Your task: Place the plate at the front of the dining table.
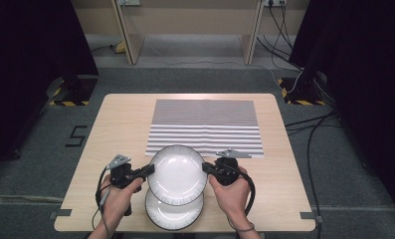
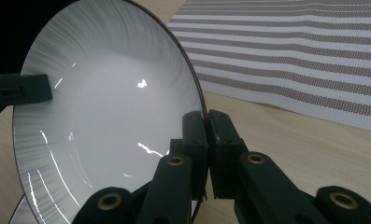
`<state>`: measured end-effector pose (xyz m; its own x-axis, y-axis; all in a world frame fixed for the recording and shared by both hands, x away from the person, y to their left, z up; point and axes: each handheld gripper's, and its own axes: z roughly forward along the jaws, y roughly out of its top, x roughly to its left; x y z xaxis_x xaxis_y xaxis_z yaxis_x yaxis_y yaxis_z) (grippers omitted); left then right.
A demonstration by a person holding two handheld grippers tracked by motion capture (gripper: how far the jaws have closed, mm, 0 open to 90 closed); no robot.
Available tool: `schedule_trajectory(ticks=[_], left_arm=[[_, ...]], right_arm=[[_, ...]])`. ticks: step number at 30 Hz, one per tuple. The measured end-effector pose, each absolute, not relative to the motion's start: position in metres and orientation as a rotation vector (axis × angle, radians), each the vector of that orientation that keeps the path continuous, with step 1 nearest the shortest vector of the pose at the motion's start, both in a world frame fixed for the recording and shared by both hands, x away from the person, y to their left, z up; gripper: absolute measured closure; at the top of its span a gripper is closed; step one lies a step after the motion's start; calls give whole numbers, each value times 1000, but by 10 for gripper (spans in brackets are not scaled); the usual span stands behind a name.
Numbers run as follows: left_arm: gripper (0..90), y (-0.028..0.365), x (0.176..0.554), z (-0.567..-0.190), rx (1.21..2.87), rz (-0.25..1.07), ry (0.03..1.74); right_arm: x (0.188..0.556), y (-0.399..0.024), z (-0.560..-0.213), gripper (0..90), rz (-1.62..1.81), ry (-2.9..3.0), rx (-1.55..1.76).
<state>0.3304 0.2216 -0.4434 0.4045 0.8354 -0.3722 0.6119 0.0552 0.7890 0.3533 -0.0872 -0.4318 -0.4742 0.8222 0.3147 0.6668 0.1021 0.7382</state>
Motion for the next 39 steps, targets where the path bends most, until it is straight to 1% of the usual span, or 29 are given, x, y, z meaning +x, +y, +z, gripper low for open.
schedule_trajectory(ticks=[39], left_arm=[[851, 196, 380, -426, 1640, 285, 1222]], right_arm=[[385, -112, -411, 863, 1323, 2078, 1512]])
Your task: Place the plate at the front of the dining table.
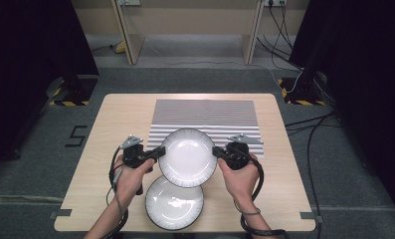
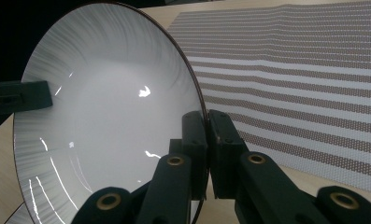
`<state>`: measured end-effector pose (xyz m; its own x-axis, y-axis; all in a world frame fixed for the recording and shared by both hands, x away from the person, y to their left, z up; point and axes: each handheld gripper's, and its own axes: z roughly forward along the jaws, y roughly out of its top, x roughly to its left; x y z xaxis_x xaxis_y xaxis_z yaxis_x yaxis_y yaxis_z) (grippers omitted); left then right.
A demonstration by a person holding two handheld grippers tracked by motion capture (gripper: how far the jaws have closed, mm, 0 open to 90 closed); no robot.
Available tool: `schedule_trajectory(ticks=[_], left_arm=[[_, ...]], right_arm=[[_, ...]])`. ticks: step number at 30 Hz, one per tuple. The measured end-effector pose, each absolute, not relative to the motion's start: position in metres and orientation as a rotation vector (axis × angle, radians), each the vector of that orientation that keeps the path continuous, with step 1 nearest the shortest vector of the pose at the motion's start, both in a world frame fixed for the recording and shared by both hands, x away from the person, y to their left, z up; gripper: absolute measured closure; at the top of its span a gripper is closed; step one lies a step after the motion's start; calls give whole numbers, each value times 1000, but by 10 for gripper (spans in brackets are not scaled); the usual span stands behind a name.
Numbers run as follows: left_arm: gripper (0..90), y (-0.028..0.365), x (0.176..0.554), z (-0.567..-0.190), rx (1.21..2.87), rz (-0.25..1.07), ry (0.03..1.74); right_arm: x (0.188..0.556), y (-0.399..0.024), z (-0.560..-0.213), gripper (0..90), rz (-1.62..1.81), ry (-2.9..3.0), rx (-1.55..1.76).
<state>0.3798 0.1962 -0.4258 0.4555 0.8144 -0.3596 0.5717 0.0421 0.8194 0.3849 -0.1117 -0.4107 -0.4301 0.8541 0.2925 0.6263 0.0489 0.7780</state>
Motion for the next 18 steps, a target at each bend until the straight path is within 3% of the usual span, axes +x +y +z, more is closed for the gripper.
schedule_trajectory(ticks=[18], left_arm=[[849, 190, 408, -426, 1629, 282, 1199]], right_arm=[[408, -117, -405, 862, 1306, 2046, 1511]])
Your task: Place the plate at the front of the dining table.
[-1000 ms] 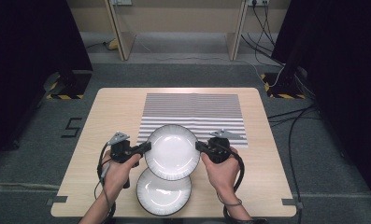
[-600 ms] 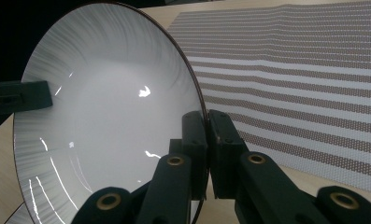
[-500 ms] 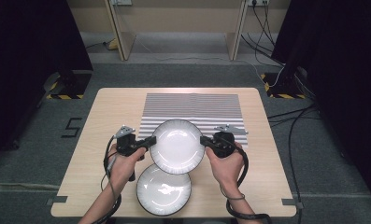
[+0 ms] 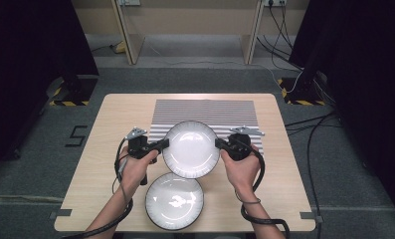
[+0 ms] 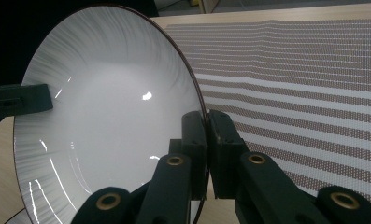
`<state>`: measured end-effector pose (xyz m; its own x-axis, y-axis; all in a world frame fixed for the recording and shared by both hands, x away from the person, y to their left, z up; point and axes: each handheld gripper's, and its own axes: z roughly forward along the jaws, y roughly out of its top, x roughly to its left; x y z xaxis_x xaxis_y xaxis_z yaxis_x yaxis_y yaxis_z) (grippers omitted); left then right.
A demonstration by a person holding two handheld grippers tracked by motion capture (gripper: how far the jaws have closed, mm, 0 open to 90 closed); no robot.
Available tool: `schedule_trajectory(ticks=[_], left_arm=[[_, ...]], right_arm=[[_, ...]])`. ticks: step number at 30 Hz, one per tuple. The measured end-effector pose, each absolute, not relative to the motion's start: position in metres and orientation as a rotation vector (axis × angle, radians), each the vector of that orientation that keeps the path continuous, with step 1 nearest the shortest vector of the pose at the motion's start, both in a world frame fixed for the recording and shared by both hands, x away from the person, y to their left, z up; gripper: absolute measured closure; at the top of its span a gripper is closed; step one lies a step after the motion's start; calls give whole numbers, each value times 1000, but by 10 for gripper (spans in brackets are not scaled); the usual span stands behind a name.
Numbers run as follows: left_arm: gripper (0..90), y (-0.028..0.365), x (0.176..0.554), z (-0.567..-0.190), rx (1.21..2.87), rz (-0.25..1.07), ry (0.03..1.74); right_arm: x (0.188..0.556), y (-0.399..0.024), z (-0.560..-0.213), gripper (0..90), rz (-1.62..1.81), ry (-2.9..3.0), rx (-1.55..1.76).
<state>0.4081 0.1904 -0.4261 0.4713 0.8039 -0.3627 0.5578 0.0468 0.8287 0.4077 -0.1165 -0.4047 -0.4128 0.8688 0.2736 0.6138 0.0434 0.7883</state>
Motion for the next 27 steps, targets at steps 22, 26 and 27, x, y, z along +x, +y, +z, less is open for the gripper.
schedule_trajectory(ticks=[22, 26, 27], left_arm=[[847, 183, 448, -420, 1638, 285, 1182], [847, 182, 452, -420, 1638, 284, 1176], [847, 181, 455, -421, 1637, 282, 1175]], right_arm=[[440, -121, -398, 863, 1285, 2012, 1515], [444, -122, -398, 863, 1286, 2005, 1530], [445, -123, -398, 863, 1285, 2003, 1527]])
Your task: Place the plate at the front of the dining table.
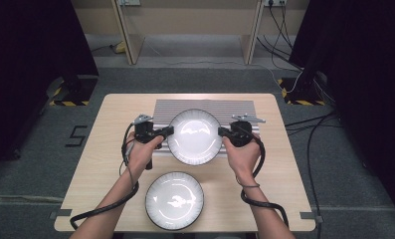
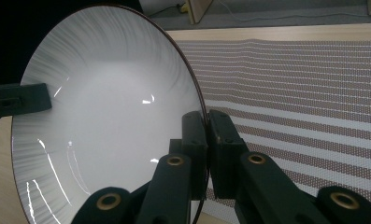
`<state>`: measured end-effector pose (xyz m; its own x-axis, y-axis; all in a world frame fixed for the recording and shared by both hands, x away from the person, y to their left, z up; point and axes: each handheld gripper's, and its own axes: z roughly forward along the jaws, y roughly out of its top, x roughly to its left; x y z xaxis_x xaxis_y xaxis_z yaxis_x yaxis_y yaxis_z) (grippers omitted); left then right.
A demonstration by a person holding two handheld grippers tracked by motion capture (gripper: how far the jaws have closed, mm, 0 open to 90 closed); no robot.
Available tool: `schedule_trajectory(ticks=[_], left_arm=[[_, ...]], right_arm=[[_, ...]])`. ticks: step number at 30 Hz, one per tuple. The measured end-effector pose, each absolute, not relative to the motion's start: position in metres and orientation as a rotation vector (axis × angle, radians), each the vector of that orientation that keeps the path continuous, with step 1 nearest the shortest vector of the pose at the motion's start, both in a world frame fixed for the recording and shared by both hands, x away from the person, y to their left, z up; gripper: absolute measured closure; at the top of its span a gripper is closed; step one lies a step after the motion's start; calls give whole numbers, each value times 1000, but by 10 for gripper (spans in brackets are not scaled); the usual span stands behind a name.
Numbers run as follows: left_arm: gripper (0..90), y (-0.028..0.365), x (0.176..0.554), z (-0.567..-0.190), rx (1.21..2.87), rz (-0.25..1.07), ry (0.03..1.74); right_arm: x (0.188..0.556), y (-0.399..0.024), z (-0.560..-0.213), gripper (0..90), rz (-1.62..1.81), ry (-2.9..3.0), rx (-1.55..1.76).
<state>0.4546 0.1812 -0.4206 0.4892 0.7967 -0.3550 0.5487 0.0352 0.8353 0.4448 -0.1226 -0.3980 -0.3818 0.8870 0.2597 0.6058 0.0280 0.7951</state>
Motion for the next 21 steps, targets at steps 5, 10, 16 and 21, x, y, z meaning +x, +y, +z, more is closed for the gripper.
schedule_trajectory(ticks=[5, 10, 16, 21], left_arm=[[846, 179, 461, -421, 1643, 286, 1182], [845, 178, 466, -420, 1645, 287, 1183], [845, 176, 475, -420, 1641, 291, 1169], [845, 174, 483, -418, 1640, 290, 1176]], right_arm=[[451, -123, -399, 863, 1282, 2002, 1530], [455, -124, -398, 863, 1275, 1998, 1527], [462, -125, -397, 863, 1272, 1989, 1538], [469, -127, -397, 863, 1276, 1973, 1540]])
